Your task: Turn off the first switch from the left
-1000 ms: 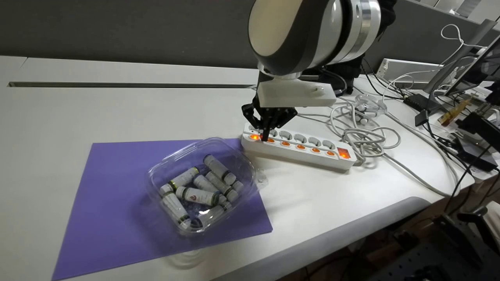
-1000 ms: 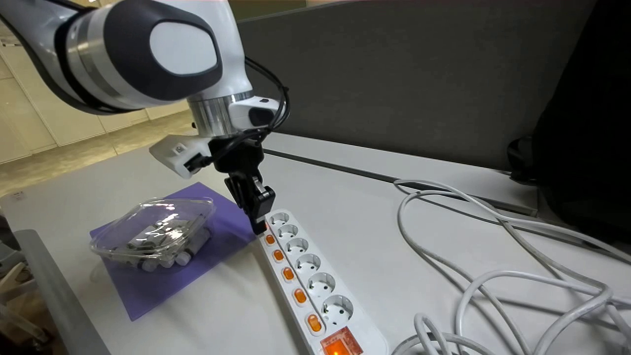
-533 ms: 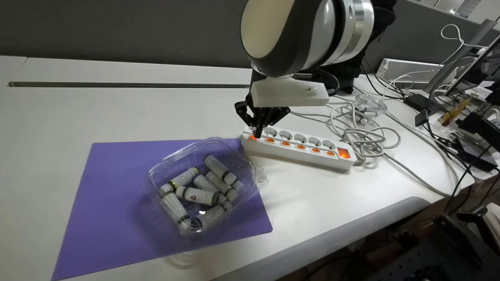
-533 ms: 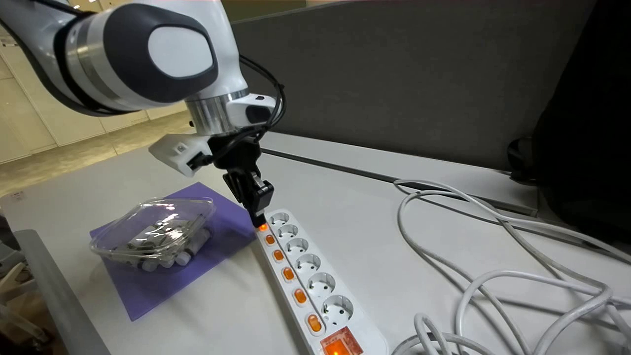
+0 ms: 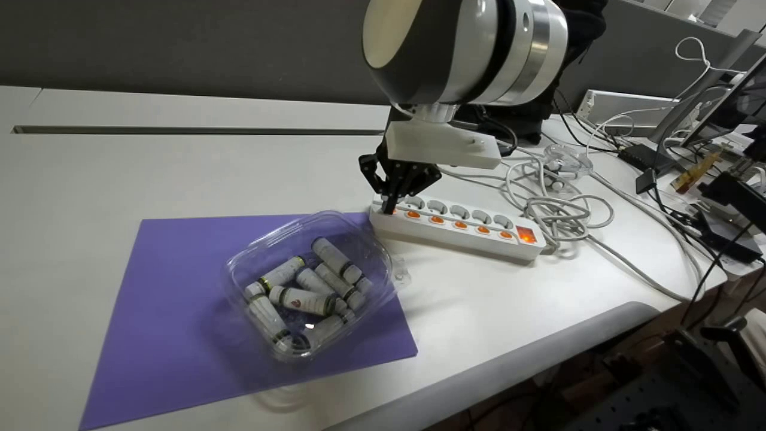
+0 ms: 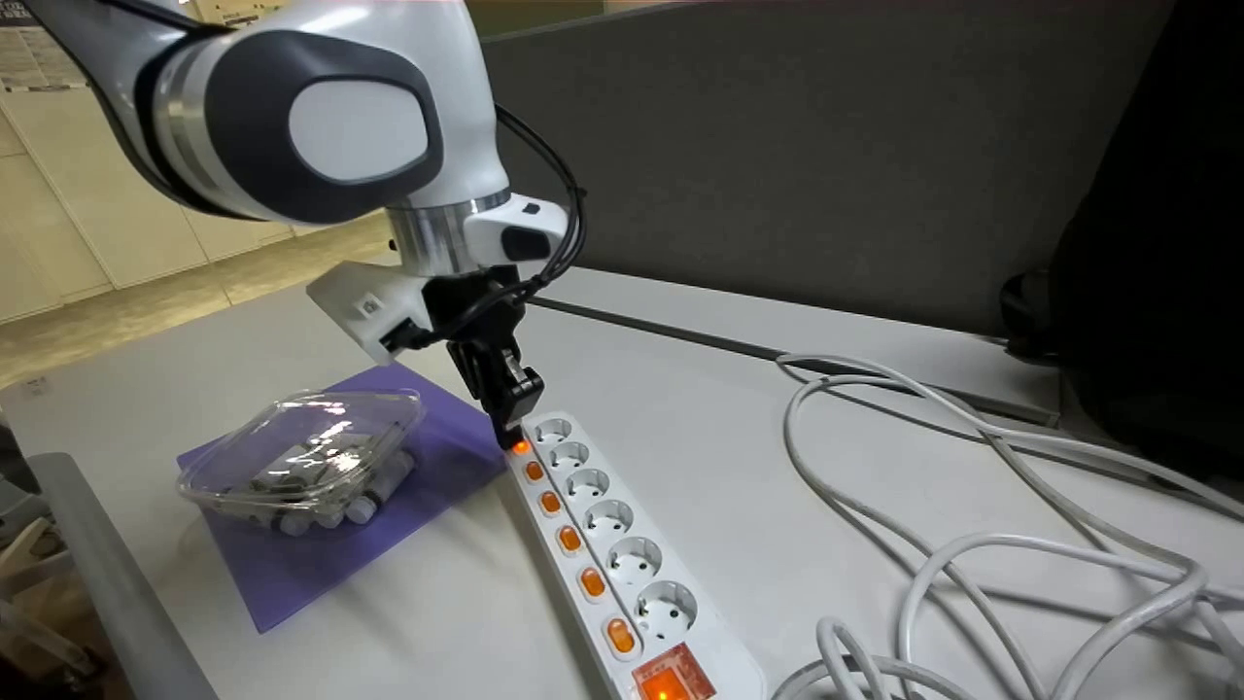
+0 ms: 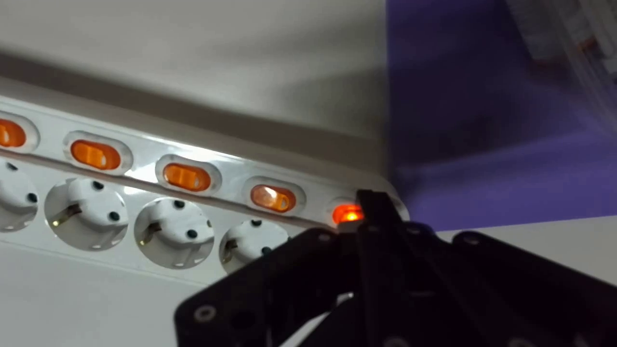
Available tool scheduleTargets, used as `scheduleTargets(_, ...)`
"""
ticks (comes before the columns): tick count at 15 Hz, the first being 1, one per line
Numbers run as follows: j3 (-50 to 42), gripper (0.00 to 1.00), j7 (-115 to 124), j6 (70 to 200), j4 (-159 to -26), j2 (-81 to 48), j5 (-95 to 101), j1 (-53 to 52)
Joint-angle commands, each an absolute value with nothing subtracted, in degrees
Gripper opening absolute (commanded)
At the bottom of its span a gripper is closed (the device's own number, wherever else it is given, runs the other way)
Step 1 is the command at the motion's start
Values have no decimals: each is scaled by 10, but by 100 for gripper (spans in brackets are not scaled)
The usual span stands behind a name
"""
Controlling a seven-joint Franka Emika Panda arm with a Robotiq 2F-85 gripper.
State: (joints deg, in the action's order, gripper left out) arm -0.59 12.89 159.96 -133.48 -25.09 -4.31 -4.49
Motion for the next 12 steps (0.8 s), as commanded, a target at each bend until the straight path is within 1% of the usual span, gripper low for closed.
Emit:
scheduleTargets(1, 18, 0, 103, 1597, -1314, -270, -85, -12)
scheduleTargets(4, 37, 0, 84, 1595, -1310, -275, -123, 13)
scheduleTargets(6, 66, 0, 51, 1587, -1306, -280, -169, 48)
scheduleTargets(9, 127, 0, -31, 1554, -1290, -297, -278, 131)
scheduleTargets(12, 125, 0, -57, 1509, -1270, -315, -351, 162)
